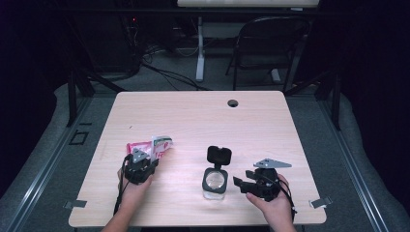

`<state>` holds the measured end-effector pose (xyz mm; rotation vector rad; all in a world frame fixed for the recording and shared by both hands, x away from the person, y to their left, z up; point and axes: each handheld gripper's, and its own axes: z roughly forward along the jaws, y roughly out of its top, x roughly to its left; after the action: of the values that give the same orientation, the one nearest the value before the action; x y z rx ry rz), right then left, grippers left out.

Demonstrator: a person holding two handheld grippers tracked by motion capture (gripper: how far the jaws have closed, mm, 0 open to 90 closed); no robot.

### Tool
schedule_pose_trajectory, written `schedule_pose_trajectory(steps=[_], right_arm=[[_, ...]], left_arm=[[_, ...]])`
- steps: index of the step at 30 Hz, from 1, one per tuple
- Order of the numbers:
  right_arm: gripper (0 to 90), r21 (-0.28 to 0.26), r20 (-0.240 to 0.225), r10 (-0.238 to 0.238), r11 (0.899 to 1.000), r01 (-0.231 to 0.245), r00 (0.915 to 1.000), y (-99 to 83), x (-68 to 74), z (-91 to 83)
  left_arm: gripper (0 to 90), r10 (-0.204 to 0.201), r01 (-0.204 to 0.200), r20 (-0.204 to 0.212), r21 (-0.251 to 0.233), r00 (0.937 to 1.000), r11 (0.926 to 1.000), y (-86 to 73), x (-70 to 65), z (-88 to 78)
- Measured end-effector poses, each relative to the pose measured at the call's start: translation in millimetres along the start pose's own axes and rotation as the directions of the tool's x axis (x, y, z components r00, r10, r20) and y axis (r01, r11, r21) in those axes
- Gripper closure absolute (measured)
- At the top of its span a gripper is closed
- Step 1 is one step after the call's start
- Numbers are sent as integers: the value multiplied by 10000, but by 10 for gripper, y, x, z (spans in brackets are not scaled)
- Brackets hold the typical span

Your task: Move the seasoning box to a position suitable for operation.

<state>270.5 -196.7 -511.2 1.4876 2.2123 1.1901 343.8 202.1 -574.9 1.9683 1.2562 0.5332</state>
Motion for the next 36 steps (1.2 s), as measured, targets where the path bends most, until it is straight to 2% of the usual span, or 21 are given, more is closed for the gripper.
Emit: schedule_pose_trajectory(steps=[7, 20, 33, 36], right_arm=[[425, -35, 9, 30, 10000, -30, 10000, -9, -7, -13], [425, -36, 39, 84, 10000, -84, 10000, -22, -16, -27], [425, -39, 49, 85, 10000, -85, 10000, -22, -22, -33], [425, -28, 74, 71, 10000, -71, 9999, -20, -30, -39]], left_arm=[[830, -275, 275, 144, -29, 9995, 9996, 0, 32, 7], [899, -243, 246, 244, -112, 9994, 9996, 13, 54, -21], [900, -380, 387, 363, -186, 9986, 9991, 65, 94, -125], [900, -290, 297, 322, -199, 9991, 9994, 95, 107, -182]])
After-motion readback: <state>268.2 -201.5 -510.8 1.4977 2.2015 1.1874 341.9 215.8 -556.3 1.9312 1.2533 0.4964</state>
